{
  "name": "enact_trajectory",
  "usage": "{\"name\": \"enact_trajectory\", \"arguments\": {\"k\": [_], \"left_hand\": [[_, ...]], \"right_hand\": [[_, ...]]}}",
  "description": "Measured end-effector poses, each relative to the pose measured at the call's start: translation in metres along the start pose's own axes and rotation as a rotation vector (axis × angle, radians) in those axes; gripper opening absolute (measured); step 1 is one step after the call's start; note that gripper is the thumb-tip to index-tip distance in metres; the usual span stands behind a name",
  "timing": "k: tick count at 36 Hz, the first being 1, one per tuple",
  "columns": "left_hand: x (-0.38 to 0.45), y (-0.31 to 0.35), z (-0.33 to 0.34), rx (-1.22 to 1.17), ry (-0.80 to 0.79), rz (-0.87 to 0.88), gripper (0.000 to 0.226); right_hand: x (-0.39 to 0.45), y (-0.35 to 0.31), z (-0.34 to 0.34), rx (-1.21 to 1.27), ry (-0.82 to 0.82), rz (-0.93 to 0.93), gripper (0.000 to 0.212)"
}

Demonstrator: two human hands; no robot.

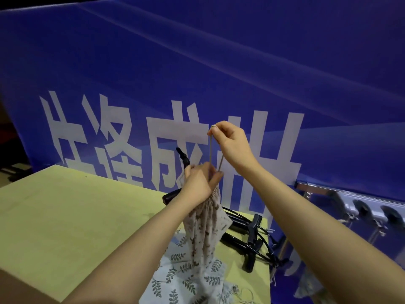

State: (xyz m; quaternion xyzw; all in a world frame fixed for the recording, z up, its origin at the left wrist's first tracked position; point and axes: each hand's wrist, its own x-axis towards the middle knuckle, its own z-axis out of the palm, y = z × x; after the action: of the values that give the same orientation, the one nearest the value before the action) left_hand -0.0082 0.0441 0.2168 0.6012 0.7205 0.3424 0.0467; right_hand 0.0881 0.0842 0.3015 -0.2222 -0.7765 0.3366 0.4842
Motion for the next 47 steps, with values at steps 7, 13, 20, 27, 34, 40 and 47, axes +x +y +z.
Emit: {"name": "enact_trajectory", "arguments": {"k": [7,13,20,27,34,40,47], "left_hand": [[0.009,-0.003,0.005,0.296,-0.133,-0.109,0.034],[0.009,0.013,0.001,0.444,-0.126,-0.034,0.029],[0.016,0.061,-0.001,0.665,-0.211,-0.004,0.045],[0.000,0.109,0.013,0.756,-0.170,0.097,0.041],[-0.016,0.179,0.031,0.724,-0.227,0.057,0.041],[-0.047,0.231,0.069,0.651,-0.310,0.045,0.050],[-0.086,0.273,0.115,0.286,-0.358,-0.078,0.045]], "right_hand": [[0.002,0.002,-0.005,-0.017,0.207,-0.039,0.023],[-0.006,-0.003,-0.015,0.040,0.428,-0.068,0.023],[-0.008,-0.016,-0.045,-0.058,0.455,-0.123,0.019],[-0.026,-0.018,-0.092,-0.061,0.519,-0.141,0.024],[-0.049,-0.014,-0.158,-0.113,0.502,-0.133,0.028],[-0.091,-0.001,-0.218,-0.116,0.288,-0.104,0.022],[-0.158,0.026,-0.275,-0.130,0.084,0.026,0.020]]}}
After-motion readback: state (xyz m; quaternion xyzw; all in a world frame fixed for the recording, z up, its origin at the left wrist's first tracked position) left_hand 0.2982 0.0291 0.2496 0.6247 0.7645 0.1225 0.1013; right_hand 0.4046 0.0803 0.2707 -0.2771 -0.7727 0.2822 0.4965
